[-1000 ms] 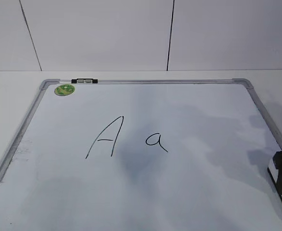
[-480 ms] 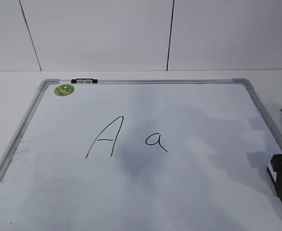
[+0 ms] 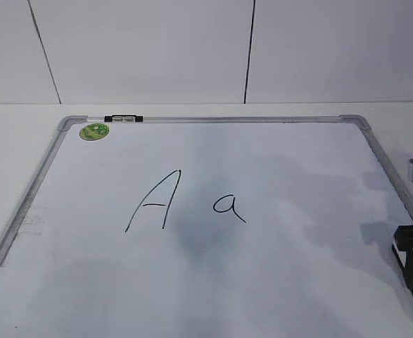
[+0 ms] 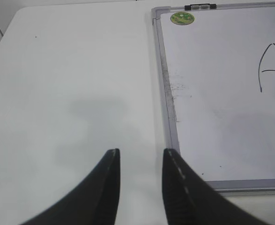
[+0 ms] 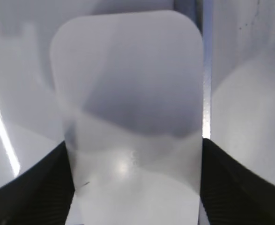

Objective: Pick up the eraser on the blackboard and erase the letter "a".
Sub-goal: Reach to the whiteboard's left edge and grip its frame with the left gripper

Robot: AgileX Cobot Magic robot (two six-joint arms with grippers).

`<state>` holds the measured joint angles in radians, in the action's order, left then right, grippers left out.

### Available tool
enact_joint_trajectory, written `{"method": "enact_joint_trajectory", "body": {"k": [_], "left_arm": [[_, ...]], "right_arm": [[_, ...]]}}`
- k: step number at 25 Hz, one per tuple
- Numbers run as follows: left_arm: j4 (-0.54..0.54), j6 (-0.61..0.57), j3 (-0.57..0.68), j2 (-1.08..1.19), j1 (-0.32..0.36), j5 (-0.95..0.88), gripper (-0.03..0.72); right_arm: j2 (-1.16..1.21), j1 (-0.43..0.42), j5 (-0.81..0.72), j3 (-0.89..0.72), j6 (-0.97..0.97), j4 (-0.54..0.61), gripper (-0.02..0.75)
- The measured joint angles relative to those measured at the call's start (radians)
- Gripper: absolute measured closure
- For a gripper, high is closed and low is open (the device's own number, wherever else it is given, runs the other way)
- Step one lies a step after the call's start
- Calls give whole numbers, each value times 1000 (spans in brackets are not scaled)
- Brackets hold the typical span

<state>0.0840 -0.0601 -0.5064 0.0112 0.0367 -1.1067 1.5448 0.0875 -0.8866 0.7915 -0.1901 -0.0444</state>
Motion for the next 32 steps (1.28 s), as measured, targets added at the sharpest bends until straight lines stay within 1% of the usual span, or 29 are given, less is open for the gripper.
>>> {"method": "enact_joint_trajectory", "body": {"k": [10, 32], "left_arm": [[0, 0, 0, 0, 0, 0, 454], [0, 0, 0, 0, 0, 0, 454]], "right_arm": [[0, 2, 6, 0, 2, 0, 188], [0, 2, 9, 0, 2, 0, 191]]}}
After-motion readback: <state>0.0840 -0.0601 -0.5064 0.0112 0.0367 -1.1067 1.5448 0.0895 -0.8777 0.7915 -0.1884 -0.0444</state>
